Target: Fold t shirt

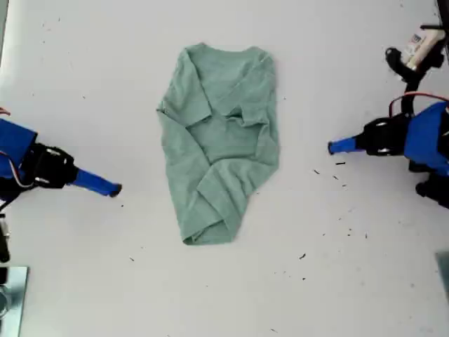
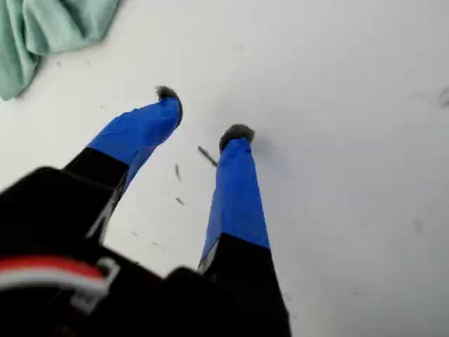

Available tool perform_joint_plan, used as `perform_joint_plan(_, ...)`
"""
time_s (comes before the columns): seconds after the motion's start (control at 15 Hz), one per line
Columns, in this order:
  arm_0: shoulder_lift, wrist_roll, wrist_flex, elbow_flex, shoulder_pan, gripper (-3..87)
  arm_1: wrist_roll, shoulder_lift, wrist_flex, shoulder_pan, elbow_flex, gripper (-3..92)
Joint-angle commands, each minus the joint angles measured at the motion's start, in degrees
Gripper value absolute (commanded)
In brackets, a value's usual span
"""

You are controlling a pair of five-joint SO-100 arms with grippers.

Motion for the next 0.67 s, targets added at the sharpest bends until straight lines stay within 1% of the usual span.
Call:
perform_joint_plan(0.0, 0.2, -2.9, 0.4, 0.1, -3.5, 11.2, 8.0, 0.6, -1.0, -4.4, 2.6, 14.9)
perform_joint_plan(0.07, 0.2, -1.4, 1.5, -1.0, -7.5, 1.5, 1.3, 0.6, -1.0, -5.4, 2.6, 14.8)
perform_joint_plan(0.13, 0.3, -1.8, 1.4, -0.7, -7.8, -0.1, 10.5, 0.6, -1.0, -6.3, 2.6, 12.1)
perform_joint_plan(0.2, 0.3, -1.3, 0.5, -1.0, -7.6, -0.2, 12.7, 0.6, -1.0, -7.0, 2.6, 3.3)
perform_joint_plan(0.27, 0.3, -1.6, 1.6, -0.9, -5.3, -0.2, 12.0, 0.6, -1.0, -6.5, 2.6, 2.5)
perform_joint_plan(0.33, 0.2, 1.6, 1.1, -0.4, -4.8, -0.1, 9.0, 0.6, -1.0, -6.7, 2.6, 2.5)
perform_joint_plan(0.4, 0.2, -1.9, 1.1, -1.2, -6.0, -0.1, 11.2, 0.6, 1.4, -7.8, 0.7, 2.3)
perform_joint_plan(0.53, -1.9, -5.1, -1.1, -8.3, -5.8, -0.2, 15.8, -1.3, 1.9, -13.5, -8.4, 2.3)
perform_joint_plan(0.6, -12.4, -7.2, -1.9, -15.3, -5.5, -0.2, 16.4, -10.0, -0.7, -14.9, -15.6, 2.3)
